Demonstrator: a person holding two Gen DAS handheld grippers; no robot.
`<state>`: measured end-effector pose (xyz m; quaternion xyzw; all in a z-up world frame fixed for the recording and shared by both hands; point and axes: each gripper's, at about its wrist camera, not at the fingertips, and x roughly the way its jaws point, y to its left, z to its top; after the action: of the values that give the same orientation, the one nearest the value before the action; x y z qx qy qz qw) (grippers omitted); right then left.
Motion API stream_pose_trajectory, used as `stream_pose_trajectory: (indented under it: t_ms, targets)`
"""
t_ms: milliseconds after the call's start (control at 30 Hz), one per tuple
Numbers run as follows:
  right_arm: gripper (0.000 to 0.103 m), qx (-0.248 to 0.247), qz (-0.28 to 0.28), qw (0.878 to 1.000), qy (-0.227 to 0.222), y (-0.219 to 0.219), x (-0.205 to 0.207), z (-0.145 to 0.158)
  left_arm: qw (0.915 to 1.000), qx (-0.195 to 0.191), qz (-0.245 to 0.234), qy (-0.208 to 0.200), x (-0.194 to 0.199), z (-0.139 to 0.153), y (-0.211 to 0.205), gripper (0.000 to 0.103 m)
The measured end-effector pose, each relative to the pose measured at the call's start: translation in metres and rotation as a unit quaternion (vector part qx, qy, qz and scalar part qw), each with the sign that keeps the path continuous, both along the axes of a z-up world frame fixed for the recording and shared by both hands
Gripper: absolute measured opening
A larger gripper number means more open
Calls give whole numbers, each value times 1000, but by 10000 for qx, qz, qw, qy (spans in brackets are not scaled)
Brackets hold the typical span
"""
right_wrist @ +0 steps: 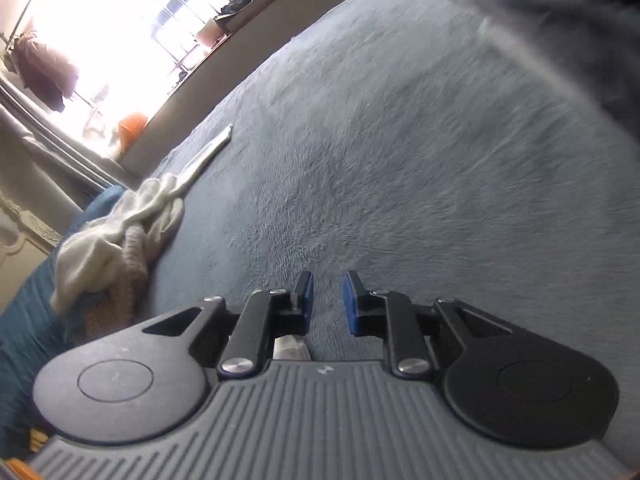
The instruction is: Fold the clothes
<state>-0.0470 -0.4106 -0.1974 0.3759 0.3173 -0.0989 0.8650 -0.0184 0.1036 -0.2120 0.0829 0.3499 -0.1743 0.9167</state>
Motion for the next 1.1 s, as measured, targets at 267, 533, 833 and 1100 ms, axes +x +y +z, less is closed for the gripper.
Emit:
stream_pose_trajectory:
  t_ms: [267,533,833,1100]
  targets:
    - [14,-1810,2693,9442,560,107,-55,33,9999,114,12,-68,-2,0,-4,48]
    - [16,-2691,2652,9096,1728,91,-89,14,10000,10,46,69,1,3,0,48]
    - [14,-2628,4574,8357,1527,132,-112,-13,9998,-113,51,139,2,4,4,48]
    - [16,-3075,4271,8289,1898,121,-111,17,9992,-370,54,107,1,12,16,49]
